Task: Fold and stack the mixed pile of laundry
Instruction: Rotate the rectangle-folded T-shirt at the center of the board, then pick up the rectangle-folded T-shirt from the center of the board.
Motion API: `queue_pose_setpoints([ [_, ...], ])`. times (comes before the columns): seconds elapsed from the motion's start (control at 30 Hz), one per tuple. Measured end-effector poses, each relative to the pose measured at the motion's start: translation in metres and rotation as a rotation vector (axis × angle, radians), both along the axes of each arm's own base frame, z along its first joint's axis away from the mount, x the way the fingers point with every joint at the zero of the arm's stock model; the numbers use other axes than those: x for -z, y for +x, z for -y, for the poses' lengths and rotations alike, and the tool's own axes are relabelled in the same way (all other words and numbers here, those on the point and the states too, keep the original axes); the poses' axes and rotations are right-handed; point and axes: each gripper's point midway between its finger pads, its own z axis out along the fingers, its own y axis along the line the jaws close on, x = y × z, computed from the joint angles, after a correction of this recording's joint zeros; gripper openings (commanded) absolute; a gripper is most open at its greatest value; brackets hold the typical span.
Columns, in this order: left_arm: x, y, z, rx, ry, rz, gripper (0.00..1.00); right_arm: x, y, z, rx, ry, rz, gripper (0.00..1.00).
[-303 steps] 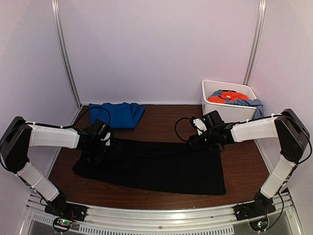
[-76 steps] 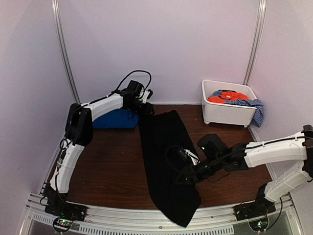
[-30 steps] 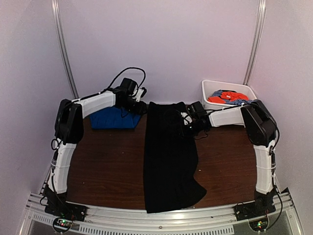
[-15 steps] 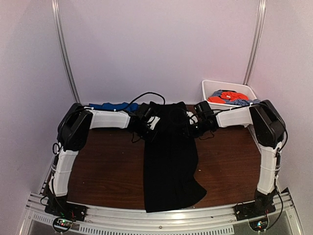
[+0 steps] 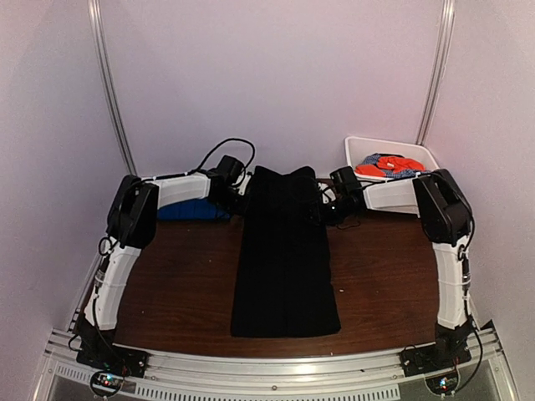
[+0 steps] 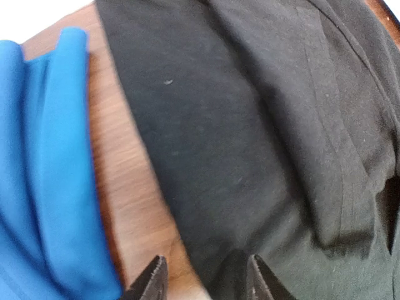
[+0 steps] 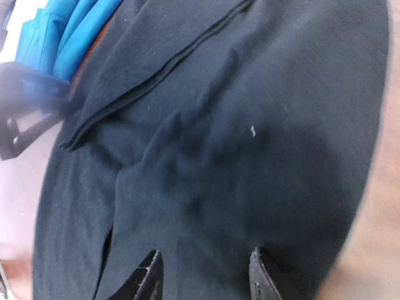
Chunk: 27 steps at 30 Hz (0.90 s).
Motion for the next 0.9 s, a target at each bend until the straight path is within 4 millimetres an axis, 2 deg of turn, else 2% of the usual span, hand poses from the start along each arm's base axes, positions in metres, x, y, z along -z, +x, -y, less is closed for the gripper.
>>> queue_pose_setpoints([
  [0.07,-0.007,-0.003,-0.007,-0.001,0.006,0.005,0.49,-0.009,-0.014,0.004,-0.001,0.016,-0.011,0.52],
  [0.17,-0.026,-0.035,-0.014,0.018,0.018,-0.004,0.48,-0.044,-0.061,0.018,0.001,0.063,-0.026,0.52],
  [0.23,-0.048,-0.074,-0.016,0.041,0.002,0.001,0.47,-0.077,-0.097,0.025,-0.006,0.113,0.001,0.51],
  [0.33,-0.077,-0.15,-0.017,0.092,-0.057,0.007,0.45,-0.101,-0.144,0.028,-0.022,0.173,0.028,0.51],
  [0.37,-0.081,-0.175,-0.015,0.115,-0.08,0.004,0.45,-0.099,-0.164,0.03,-0.027,0.183,0.01,0.51],
  [0.43,-0.074,-0.22,-0.014,0.158,-0.107,-0.031,0.44,-0.084,-0.197,0.033,-0.036,0.185,-0.046,0.5],
  [0.57,-0.021,-0.31,-0.027,0.217,-0.059,-0.189,0.44,-0.032,-0.266,0.04,-0.044,0.141,-0.225,0.5],
  [0.67,0.005,-0.354,-0.042,0.216,-0.033,-0.287,0.44,-0.01,-0.304,0.045,-0.047,0.127,-0.308,0.5],
  [0.77,0.006,-0.37,-0.046,0.19,-0.068,-0.32,0.43,0.0,-0.319,0.049,-0.032,0.132,-0.348,0.5],
  [0.9,0.002,-0.375,-0.034,0.164,-0.149,-0.327,0.42,0.01,-0.331,0.048,-0.017,0.145,-0.383,0.49],
])
